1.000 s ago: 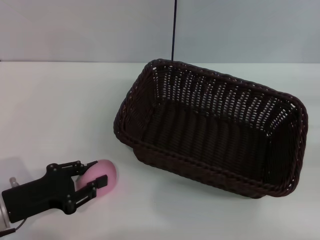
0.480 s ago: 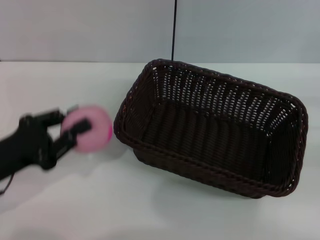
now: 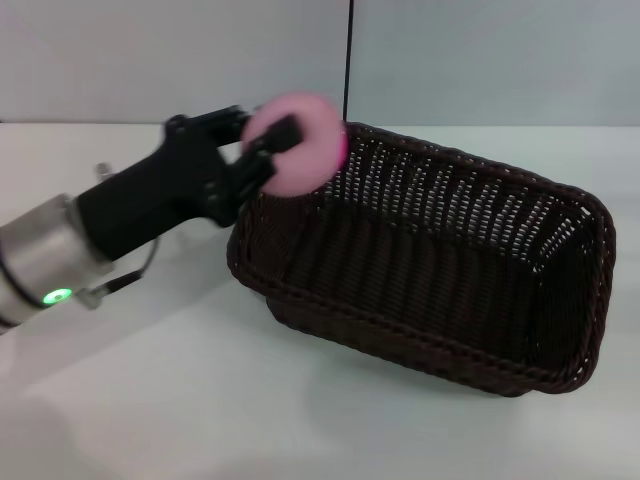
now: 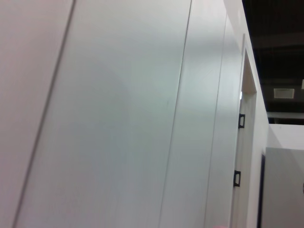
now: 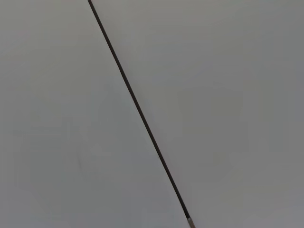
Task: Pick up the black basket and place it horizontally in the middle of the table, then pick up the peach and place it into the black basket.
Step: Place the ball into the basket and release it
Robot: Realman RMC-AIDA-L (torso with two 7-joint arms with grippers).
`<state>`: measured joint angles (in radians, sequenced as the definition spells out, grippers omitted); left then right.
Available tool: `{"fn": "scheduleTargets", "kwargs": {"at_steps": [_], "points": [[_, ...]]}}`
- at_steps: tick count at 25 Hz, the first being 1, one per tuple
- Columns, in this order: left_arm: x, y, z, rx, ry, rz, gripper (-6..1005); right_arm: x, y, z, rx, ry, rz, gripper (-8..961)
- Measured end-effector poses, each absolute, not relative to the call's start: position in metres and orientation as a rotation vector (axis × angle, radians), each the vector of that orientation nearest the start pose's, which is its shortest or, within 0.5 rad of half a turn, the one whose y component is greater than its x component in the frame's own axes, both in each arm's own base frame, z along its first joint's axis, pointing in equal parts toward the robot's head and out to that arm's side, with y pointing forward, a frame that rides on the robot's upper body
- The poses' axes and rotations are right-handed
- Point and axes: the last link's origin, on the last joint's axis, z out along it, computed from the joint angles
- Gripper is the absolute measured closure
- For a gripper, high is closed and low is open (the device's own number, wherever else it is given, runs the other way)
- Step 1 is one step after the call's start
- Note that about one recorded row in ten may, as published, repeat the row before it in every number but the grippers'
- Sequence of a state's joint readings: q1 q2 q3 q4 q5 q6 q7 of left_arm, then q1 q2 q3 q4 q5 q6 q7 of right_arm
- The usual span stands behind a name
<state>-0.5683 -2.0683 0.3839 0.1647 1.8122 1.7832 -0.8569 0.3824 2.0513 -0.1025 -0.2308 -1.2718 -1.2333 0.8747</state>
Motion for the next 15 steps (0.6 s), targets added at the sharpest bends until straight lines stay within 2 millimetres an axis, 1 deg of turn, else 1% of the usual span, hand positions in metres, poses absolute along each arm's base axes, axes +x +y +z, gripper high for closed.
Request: {"fn": "scheduleTargets", "kwargs": {"at_steps": [1, 2, 4, 7, 11, 15], "points": [[-0.2276, 0.3047, -0.0244, -2.39, -0.351, -1.399, 788, 0.3936, 0.3083, 0.0847, -1.294, 0.843, 0.974, 519], [-0.2276, 0.3047, -0.0244, -2.39, -0.351, -1.399, 786, 0.3935, 0.3083, 0.0844, -1.295, 0.844, 0.974, 519], [-0.2229, 0.3074, -0.0322, -2.377, -0.378, -1.404, 783, 0.394, 0.3076, 0.0835, -1.295, 0.848, 0.972, 519], [-0.2227, 0.309, -0.0341, -2.352, -0.396, -1.405, 777, 0.3958, 0.3069, 0.0807, -1.296, 0.859, 0.958, 520], [-0.2242, 0.3087, -0.0337, -2.338, -0.4, -1.404, 700, 0.3968, 0.3074, 0.0794, -1.297, 0.864, 0.944, 520], [-0.2245, 0.308, -0.0336, -2.336, -0.402, -1.407, 624, 0.3938, 0.3112, 0.0786, -1.307, 0.856, 0.947, 519]]}}
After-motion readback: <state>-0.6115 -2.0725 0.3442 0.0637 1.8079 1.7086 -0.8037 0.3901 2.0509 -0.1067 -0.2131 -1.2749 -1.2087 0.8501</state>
